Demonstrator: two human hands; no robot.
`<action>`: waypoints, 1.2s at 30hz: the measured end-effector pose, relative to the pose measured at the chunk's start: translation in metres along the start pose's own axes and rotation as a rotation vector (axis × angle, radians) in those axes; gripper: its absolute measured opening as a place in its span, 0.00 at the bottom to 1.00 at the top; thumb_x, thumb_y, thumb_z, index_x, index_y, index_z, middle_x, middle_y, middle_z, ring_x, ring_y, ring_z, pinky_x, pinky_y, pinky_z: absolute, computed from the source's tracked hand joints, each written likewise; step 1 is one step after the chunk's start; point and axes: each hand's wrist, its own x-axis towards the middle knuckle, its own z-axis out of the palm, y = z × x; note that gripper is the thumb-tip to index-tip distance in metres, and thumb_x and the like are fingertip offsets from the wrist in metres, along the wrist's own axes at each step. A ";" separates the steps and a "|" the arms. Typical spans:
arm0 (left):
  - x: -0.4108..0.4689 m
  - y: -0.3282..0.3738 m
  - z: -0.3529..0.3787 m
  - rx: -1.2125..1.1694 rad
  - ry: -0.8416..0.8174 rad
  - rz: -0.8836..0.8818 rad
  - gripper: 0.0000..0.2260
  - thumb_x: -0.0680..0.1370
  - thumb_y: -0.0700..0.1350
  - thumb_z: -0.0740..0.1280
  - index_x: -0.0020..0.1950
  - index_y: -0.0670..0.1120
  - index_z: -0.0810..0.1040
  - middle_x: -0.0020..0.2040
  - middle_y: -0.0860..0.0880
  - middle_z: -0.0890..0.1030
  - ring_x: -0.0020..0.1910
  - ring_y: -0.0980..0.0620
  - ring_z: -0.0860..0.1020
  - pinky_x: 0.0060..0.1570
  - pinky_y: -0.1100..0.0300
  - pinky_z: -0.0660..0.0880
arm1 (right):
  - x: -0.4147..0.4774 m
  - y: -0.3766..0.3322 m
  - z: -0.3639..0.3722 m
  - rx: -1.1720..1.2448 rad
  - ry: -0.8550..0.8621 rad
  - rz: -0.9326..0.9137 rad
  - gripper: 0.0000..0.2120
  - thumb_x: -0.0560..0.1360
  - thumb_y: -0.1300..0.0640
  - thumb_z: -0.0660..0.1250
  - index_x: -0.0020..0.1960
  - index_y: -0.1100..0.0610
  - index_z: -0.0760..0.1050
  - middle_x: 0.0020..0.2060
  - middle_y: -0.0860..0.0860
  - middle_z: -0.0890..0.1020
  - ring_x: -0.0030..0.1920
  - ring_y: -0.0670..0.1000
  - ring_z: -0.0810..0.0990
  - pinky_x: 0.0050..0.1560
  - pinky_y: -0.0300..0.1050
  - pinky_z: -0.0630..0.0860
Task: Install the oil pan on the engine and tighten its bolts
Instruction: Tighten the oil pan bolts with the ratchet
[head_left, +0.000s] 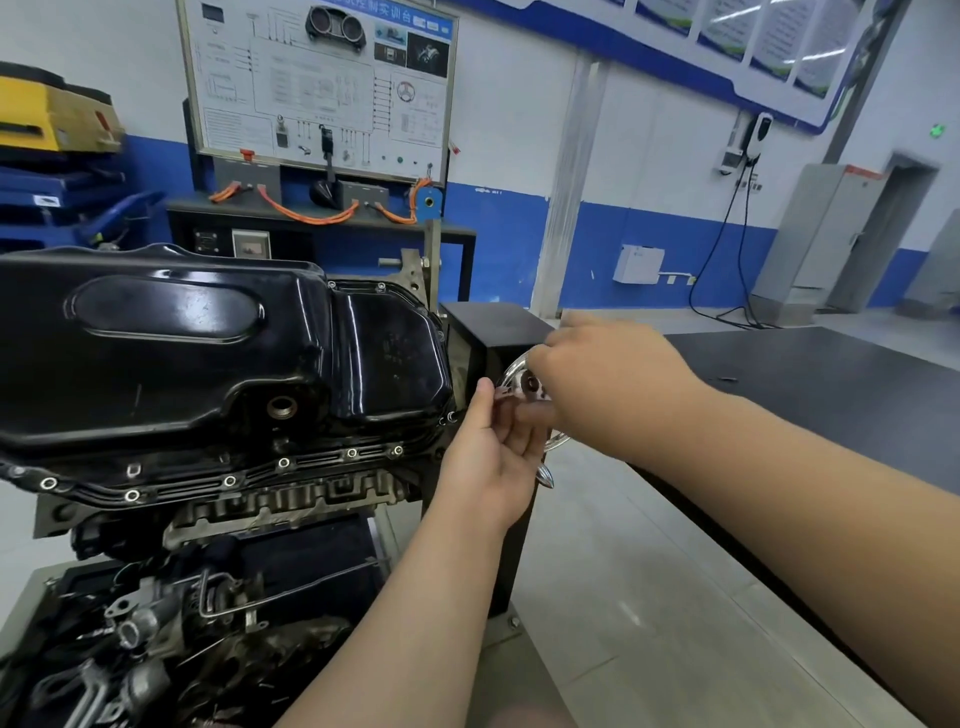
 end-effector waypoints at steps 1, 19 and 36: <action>0.000 -0.001 0.001 -0.001 0.000 0.000 0.12 0.78 0.49 0.66 0.37 0.45 0.77 0.29 0.51 0.79 0.30 0.56 0.80 0.58 0.53 0.74 | -0.001 0.002 -0.001 -0.078 0.050 -0.094 0.10 0.78 0.47 0.60 0.53 0.52 0.74 0.45 0.48 0.77 0.51 0.51 0.73 0.35 0.44 0.65; 0.003 -0.004 -0.015 0.060 -0.142 0.028 0.17 0.80 0.48 0.63 0.37 0.47 0.86 0.46 0.47 0.84 0.45 0.52 0.82 0.59 0.56 0.73 | 0.006 -0.004 -0.008 0.466 -0.268 0.342 0.28 0.72 0.33 0.60 0.31 0.57 0.74 0.25 0.51 0.73 0.27 0.49 0.71 0.26 0.40 0.64; 0.004 0.007 -0.005 0.089 -0.095 -0.040 0.11 0.78 0.52 0.65 0.47 0.46 0.81 0.46 0.47 0.85 0.51 0.50 0.81 0.59 0.53 0.74 | 0.001 -0.010 0.012 0.279 -0.064 0.306 0.18 0.76 0.39 0.54 0.44 0.52 0.72 0.33 0.47 0.75 0.33 0.48 0.73 0.29 0.41 0.65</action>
